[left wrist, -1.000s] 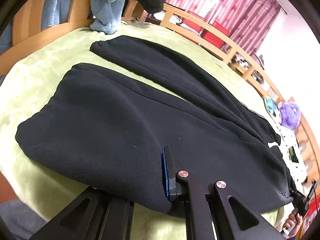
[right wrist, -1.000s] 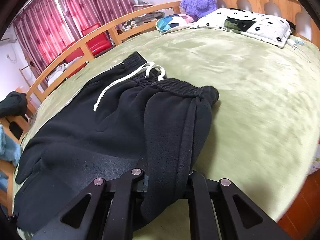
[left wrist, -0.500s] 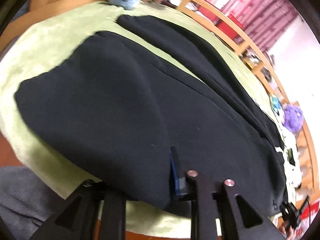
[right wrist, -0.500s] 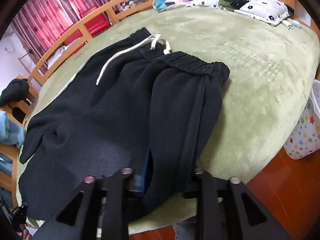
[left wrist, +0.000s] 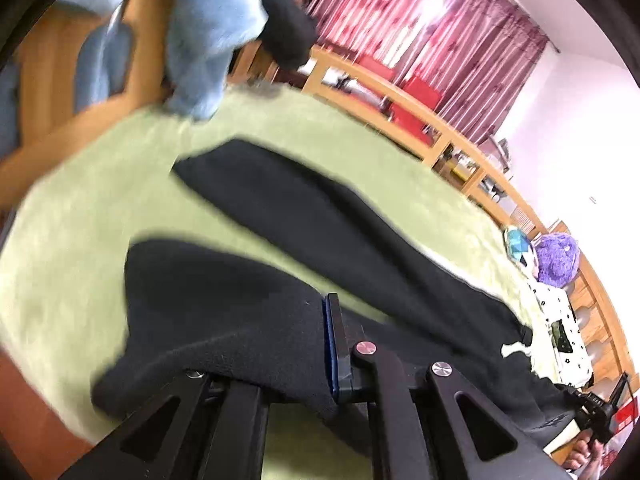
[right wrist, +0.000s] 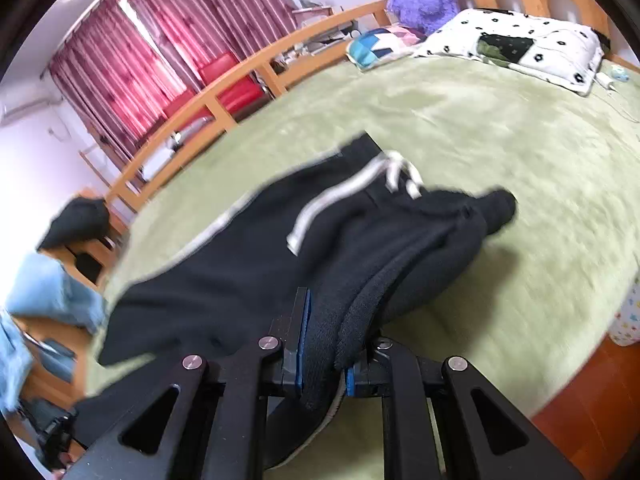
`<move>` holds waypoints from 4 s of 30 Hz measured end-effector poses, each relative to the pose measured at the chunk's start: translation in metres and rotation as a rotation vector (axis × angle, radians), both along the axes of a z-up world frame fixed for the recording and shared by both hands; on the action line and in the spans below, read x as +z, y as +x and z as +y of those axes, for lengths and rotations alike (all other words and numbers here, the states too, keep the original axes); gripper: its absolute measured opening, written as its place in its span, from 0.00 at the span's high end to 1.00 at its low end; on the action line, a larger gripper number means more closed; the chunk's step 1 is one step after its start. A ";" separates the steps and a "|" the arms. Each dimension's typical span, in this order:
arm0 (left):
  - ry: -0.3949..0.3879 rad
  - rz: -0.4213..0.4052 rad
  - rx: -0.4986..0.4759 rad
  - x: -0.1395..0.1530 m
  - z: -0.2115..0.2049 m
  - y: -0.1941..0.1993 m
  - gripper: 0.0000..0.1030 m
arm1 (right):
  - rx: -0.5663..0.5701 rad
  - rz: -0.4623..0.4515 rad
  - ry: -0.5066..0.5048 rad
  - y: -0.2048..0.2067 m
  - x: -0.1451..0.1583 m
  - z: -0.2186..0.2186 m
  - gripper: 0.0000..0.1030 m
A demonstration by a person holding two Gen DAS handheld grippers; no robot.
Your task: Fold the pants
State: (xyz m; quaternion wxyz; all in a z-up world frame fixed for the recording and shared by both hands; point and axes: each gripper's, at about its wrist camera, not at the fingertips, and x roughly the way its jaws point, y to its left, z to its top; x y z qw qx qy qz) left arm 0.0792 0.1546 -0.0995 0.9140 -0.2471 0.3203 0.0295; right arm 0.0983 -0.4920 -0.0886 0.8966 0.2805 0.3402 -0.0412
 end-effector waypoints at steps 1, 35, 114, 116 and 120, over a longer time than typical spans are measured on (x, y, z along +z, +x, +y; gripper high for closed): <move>0.006 -0.010 -0.003 0.012 0.001 0.010 0.93 | 0.001 -0.009 -0.012 0.009 0.010 0.001 0.86; 0.143 0.123 0.029 0.008 -0.030 0.248 0.29 | 0.098 0.098 -0.182 0.230 -0.031 0.045 0.38; -0.033 0.189 -0.072 -0.070 -0.018 -0.031 0.74 | 0.119 0.027 -0.128 -0.073 -0.030 0.030 0.58; -0.034 0.146 -0.093 -0.061 -0.025 -0.018 0.79 | 0.120 0.053 -0.143 -0.074 -0.035 0.041 0.58; 0.066 0.024 -0.054 -0.013 -0.012 0.006 0.88 | 0.138 0.056 -0.163 -0.070 -0.037 0.063 0.58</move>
